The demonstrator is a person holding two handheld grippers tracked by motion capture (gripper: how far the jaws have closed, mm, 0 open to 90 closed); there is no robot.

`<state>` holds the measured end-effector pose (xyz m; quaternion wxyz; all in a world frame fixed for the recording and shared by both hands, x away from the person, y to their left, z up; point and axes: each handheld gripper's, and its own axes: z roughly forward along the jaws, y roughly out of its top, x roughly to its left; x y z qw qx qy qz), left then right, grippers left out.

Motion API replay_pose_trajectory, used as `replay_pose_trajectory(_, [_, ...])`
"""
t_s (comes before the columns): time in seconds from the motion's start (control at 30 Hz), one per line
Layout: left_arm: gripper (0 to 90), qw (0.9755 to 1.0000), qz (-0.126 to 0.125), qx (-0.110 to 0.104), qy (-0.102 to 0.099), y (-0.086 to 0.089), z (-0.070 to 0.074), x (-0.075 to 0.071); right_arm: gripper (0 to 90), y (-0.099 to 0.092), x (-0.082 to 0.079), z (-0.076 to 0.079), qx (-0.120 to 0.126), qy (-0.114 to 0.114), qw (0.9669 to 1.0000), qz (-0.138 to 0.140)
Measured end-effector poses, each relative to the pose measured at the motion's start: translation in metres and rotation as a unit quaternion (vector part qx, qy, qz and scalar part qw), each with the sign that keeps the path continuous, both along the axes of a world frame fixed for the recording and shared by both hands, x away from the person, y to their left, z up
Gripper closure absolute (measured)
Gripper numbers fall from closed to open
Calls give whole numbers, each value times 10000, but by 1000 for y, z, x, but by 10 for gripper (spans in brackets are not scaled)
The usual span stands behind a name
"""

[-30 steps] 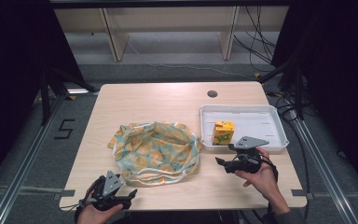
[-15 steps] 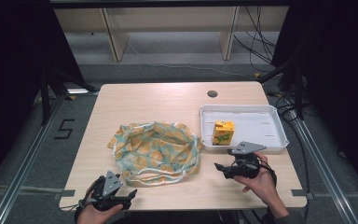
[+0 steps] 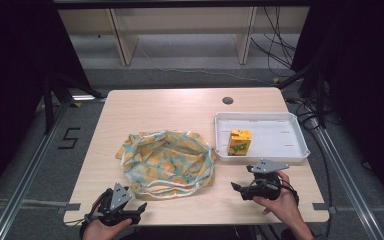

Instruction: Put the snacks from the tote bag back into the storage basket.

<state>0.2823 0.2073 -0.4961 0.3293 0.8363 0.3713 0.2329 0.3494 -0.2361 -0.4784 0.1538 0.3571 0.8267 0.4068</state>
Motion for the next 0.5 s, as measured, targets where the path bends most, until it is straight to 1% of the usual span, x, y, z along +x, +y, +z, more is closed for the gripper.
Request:
replay_pose_trajectory(0.03, [186,10000,9,25,25,0,0,0,168,-1,-2,-2,5,-12,10000,-25])
replay_pose_trajectory(0.07, [186,9996,149,-248,4,-3,-3,-1,168,-2,-2,-3,-29,-34,10000,-12])
replay_pose_trajectory(0.13, [186,9996,149,-250,2,-3,-3,-1,168,-4,-5,-4,-95,7,9999,-32])
replay_pose_trajectory(0.17, [187,9999,56,-103,34,-1,-2,0,168,-5,-6,-5,-111,6,9999,-29])
replay_pose_trajectory(0.2, [186,9999,56,-85,62,-1,-1,0,168,-6,-7,-6,-122,-33,9999,-37])
replay_pose_trajectory(0.23, [186,9999,44,-80,73,-1,-1,0,168,-8,-8,-7,-196,6,9998,-17])
replay_pose_trajectory(0.3, [187,9999,56,-89,55,-1,-1,0,168,-9,-11,-9,-221,74,9997,-93])
replay_pose_trajectory(0.33, [187,9999,76,-126,63,-2,-2,0,169,-10,-12,-11,-288,56,9995,-65])
replay_pose_trajectory(0.37, [186,9999,64,-102,65,-1,-1,0,170,-10,-14,-12,-269,129,9995,-99])
replay_pose_trajectory(0.4, [186,9999,44,-76,79,-1,-1,0,170,-11,-14,-13,-314,37,9995,-65])
replay_pose_trajectory(0.43, [186,9999,55,-84,59,-1,-2,0,170,-11,-15,-14,-326,41,9995,-33])
replay_pose_trajectory(0.47, [186,10000,9,31,32,0,0,0,170,-11,-17,-13,-315,69,9994,-80])
replay_pose_trajectory(0.5, [187,10000,6,-5,11,0,-1,0,170,-12,-18,-14,-303,59,9995,-37])
